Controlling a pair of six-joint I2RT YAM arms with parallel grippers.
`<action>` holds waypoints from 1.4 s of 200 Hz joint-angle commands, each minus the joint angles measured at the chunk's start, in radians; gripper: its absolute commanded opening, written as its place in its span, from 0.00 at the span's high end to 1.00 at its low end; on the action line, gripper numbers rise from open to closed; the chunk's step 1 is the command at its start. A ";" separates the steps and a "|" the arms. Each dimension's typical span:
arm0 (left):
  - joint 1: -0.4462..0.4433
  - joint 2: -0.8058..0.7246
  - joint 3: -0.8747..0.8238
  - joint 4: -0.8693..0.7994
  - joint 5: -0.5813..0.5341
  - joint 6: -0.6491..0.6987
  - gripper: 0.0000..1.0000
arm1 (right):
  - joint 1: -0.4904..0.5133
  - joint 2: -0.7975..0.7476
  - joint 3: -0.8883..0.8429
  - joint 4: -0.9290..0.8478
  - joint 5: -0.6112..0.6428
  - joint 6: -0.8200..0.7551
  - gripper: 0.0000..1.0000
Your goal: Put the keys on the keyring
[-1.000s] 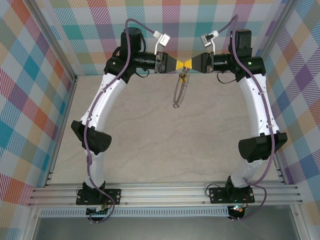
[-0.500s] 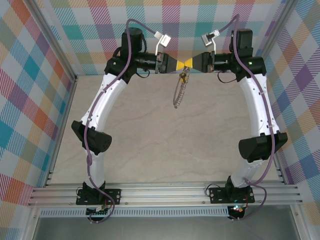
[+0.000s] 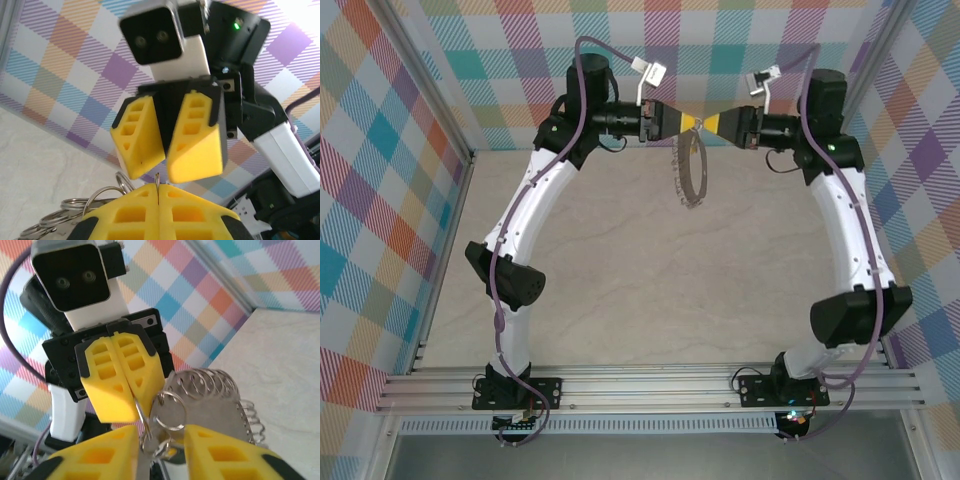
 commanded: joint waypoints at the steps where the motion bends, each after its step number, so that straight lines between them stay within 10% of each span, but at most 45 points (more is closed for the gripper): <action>1: -0.007 -0.017 0.016 0.149 -0.031 -0.083 1.00 | -0.008 -0.094 -0.094 0.138 0.097 0.038 0.63; 64: -0.007 -0.001 0.002 0.391 -0.065 -0.244 1.00 | 0.015 -0.183 -0.294 0.305 0.155 0.112 0.53; 202: -0.008 0.025 -0.003 0.526 -0.027 -0.359 1.00 | 0.136 -0.081 -0.048 0.145 0.282 -0.064 0.44; 280: -0.008 0.024 -0.009 0.551 -0.051 -0.373 1.00 | 0.159 -0.062 -0.032 0.108 0.265 -0.090 0.88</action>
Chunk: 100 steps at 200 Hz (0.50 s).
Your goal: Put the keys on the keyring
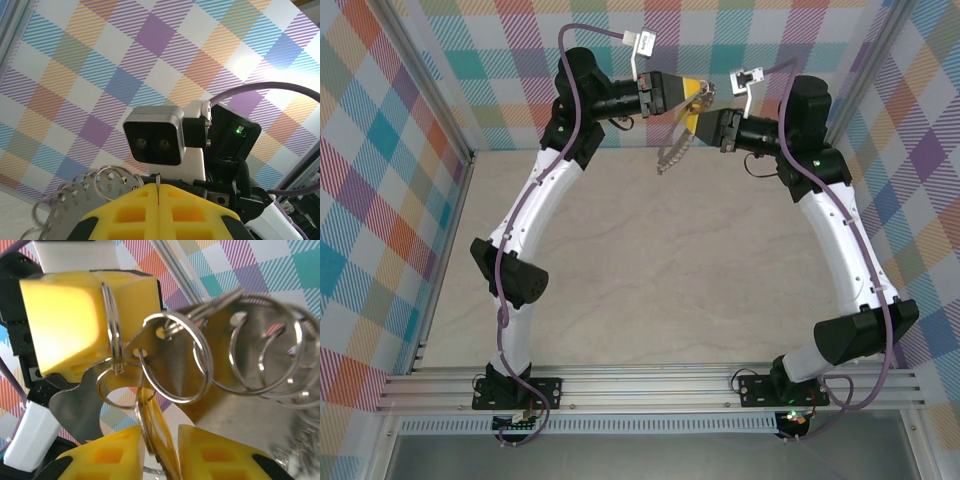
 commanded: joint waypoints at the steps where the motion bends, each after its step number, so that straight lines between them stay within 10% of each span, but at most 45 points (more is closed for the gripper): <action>1: -0.007 -0.004 -0.001 0.079 -0.009 -0.019 1.00 | 0.005 0.001 0.022 -0.013 -0.007 -0.027 0.89; 100: -0.017 -0.036 -0.147 0.269 -0.063 -0.127 1.00 | 0.041 0.078 0.133 -0.025 -0.007 0.001 1.00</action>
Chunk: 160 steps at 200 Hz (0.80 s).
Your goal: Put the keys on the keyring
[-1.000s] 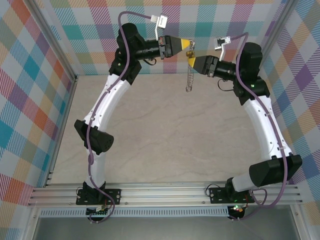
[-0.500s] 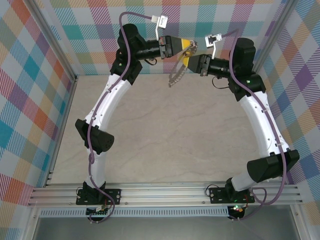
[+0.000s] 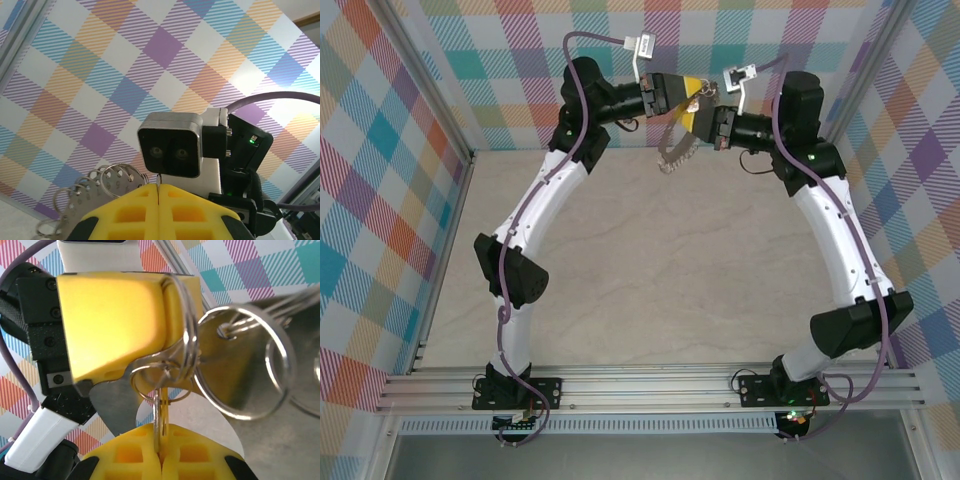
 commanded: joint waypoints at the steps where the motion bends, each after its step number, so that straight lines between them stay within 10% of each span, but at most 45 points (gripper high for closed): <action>1: -0.017 -0.040 -0.036 0.091 -0.015 -0.023 1.00 | 0.021 0.026 0.070 0.014 -0.011 0.008 1.00; 49: -0.018 -0.057 -0.074 0.101 -0.048 -0.023 1.00 | 0.023 0.023 0.075 -0.051 0.021 -0.028 1.00; 95: -0.017 -0.057 -0.077 0.121 -0.089 -0.038 1.00 | -0.015 -0.056 -0.004 -0.111 0.020 -0.052 0.54; 160: -0.017 -0.025 -0.051 0.162 -0.103 -0.088 1.00 | -0.109 -0.125 -0.011 0.015 -0.041 0.119 0.55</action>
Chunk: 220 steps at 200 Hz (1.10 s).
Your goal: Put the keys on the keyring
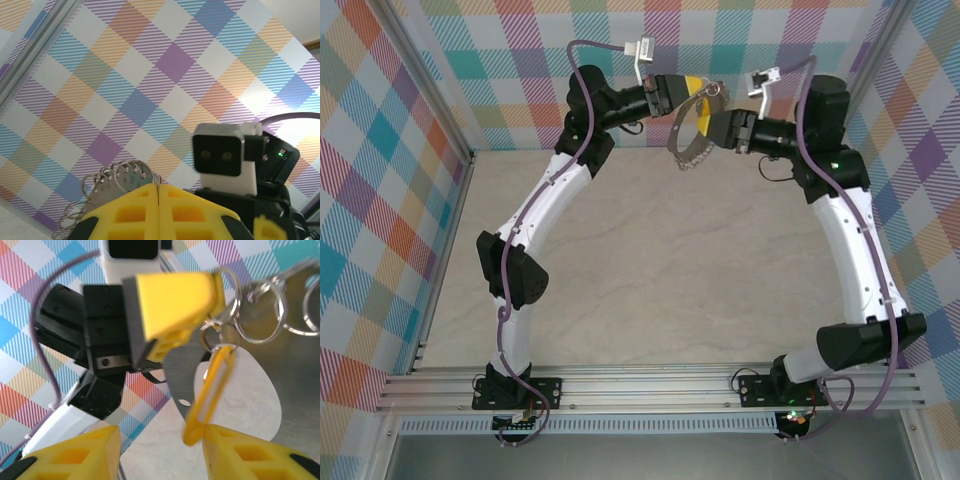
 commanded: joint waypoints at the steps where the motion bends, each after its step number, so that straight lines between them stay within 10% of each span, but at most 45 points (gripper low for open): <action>1: -0.010 -0.018 0.022 0.081 -0.019 -0.030 1.00 | -0.026 -0.019 0.011 0.107 -0.020 0.103 0.55; 43: -0.010 -0.023 0.010 0.091 -0.036 -0.035 1.00 | -0.030 -0.013 -0.027 0.314 0.131 0.306 0.62; 220: -0.013 -0.037 -0.018 0.119 -0.038 -0.054 1.00 | -0.027 0.100 -0.027 0.536 0.099 0.525 0.68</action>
